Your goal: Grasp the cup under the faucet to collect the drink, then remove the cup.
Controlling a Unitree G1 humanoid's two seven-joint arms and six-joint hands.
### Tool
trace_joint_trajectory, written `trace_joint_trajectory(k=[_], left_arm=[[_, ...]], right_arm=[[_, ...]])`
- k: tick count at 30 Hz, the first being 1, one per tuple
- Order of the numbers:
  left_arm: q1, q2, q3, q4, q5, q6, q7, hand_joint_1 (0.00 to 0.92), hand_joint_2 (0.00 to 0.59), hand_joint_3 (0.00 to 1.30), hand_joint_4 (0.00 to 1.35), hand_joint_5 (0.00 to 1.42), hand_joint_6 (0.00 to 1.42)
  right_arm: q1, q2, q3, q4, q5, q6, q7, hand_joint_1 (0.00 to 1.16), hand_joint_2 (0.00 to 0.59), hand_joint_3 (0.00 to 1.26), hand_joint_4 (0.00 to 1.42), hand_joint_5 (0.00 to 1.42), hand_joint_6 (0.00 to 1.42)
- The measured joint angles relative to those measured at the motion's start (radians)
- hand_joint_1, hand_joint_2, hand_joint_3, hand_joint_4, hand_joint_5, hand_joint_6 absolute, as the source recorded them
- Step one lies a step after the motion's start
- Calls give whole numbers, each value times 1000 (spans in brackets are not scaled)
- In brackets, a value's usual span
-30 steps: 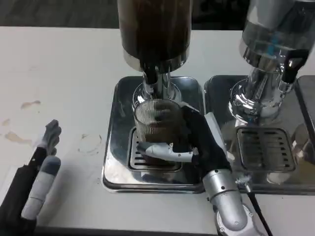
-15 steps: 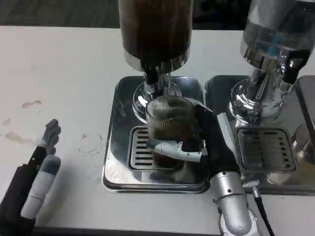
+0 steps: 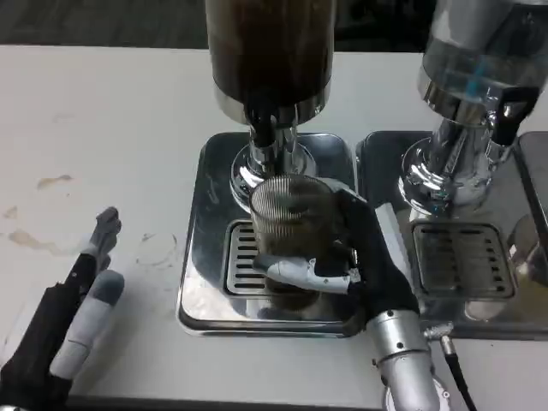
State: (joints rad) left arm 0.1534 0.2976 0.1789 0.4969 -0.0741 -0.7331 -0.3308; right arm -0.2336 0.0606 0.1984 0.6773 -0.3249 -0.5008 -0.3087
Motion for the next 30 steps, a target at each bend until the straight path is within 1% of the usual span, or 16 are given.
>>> trace_joint_trajectory(k=[4, 8, 13, 17, 18, 21, 24, 27, 30], left_arm=[[1, 0, -5, 0, 0, 0, 0, 0, 82, 0, 0, 0, 0], [3, 0, -9, 0, 0, 0, -2, 0, 82, 0, 0, 0, 0], [6, 3, -11, -6, 4, 0, -6, 0, 81, 0, 0, 0, 0], [15, 24, -10, -26, 35, 0, 1, 0, 78, 0, 0, 0, 0], [26, 38, -9, -43, 61, -1, 11, 0, 77, 0, 0, 0, 0], [48, 60, -5, -83, 126, -4, 45, 0, 73, 0, 0, 0, 0], [82, 94, 0, -132, 203, -11, 89, 0, 71, 0, 0, 0, 0], [99, 102, 1, -149, 223, -10, 109, 0, 71, 0, 0, 0, 0], [123, 121, 2, -177, 262, -3, 130, 0, 70, 0, 0, 0, 0]], right_arm=[[33, -8, 1, -54, 1, -1, 20, 1061, 246, 820, 761, 814, 1105], [90, -31, 3, -141, 4, -2, 55, 1053, 232, 828, 768, 826, 1112], [157, -41, 3, -226, 12, -1, 95, 1041, 225, 828, 779, 826, 1129], [186, -42, 2, -270, 15, 4, 112, 1039, 224, 828, 779, 828, 1131], [200, -42, 2, -295, 16, 8, 117, 1039, 224, 828, 779, 830, 1132], [217, -46, -2, -336, 16, 19, 127, 1037, 224, 838, 779, 835, 1138], [234, -54, -9, -375, 28, 31, 143, 1037, 224, 841, 779, 836, 1140], [253, -54, -13, -393, 37, 45, 152, 1036, 224, 842, 779, 836, 1141], [277, -54, -12, -413, 37, 52, 156, 1036, 224, 843, 779, 838, 1142]])
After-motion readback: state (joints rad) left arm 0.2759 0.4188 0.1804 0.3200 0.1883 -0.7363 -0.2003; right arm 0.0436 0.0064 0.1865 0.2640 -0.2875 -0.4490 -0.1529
